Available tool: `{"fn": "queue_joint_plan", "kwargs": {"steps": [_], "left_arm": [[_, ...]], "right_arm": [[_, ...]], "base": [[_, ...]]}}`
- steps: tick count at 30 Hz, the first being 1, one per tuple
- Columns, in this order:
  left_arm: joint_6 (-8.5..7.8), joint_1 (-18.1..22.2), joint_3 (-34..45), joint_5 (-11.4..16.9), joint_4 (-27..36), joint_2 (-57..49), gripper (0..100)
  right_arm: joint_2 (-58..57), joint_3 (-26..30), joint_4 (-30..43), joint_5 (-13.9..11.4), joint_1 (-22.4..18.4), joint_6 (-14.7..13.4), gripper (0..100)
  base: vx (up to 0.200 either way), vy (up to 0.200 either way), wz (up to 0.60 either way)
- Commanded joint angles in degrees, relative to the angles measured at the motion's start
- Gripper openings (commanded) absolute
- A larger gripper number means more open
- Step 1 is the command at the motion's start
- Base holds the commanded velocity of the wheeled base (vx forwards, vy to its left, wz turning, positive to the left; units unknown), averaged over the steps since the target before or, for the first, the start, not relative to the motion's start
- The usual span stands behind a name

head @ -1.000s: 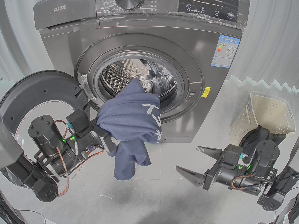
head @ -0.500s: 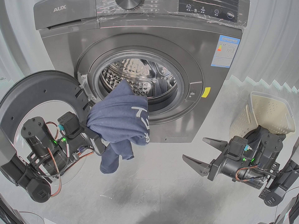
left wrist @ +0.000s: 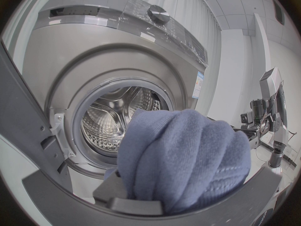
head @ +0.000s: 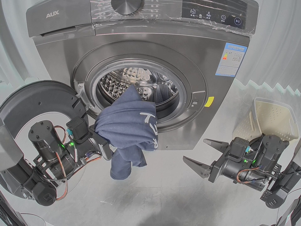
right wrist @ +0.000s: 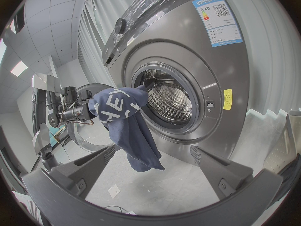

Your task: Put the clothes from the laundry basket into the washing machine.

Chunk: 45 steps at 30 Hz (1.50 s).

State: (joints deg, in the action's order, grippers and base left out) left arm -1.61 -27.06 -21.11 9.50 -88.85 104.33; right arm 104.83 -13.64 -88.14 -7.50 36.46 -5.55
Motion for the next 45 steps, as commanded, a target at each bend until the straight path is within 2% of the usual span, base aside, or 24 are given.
{"fn": "queue_joint_plan", "kwargs": {"steps": [1, 9, 20, 30, 42, 45], "left_arm": [[0.03, -0.80, -0.16, 0.00, -0.01, 1.49, 0], [0.03, -1.15, 0.11, 0.00, -0.01, 1.76, 0], [-0.06, -1.41, 0.46, -0.09, -0.01, 1.84, 0], [-0.15, -3.26, 0.90, -0.09, -0.01, 2.02, 0], [-0.15, -4.75, 0.37, -0.36, -0.01, 3.69, 0], [-0.24, -4.84, 0.72, -0.36, -0.01, 4.13, 0]], "right_arm": [[0.11, 0.02, -0.02, -0.06, 0.10, 0.01, 100], [0.11, 0.02, -0.02, 0.03, 0.10, -0.08, 100], [0.29, 0.02, -0.02, -0.06, 0.10, -0.08, 100], [0.29, 0.11, -0.02, -0.06, 0.28, -0.17, 100], [0.20, 0.19, -0.02, 0.03, 1.07, -0.25, 100], [0.20, 0.37, -0.02, 0.03, 1.42, -0.34, 100]], "base": [[0.000, 0.000, 0.00], [0.000, 0.150, 0.00], [0.000, 0.000, 0.00], [0.000, 0.000, 0.00], [0.200, 0.000, 0.00], [0.000, 0.000, 0.00]]}}
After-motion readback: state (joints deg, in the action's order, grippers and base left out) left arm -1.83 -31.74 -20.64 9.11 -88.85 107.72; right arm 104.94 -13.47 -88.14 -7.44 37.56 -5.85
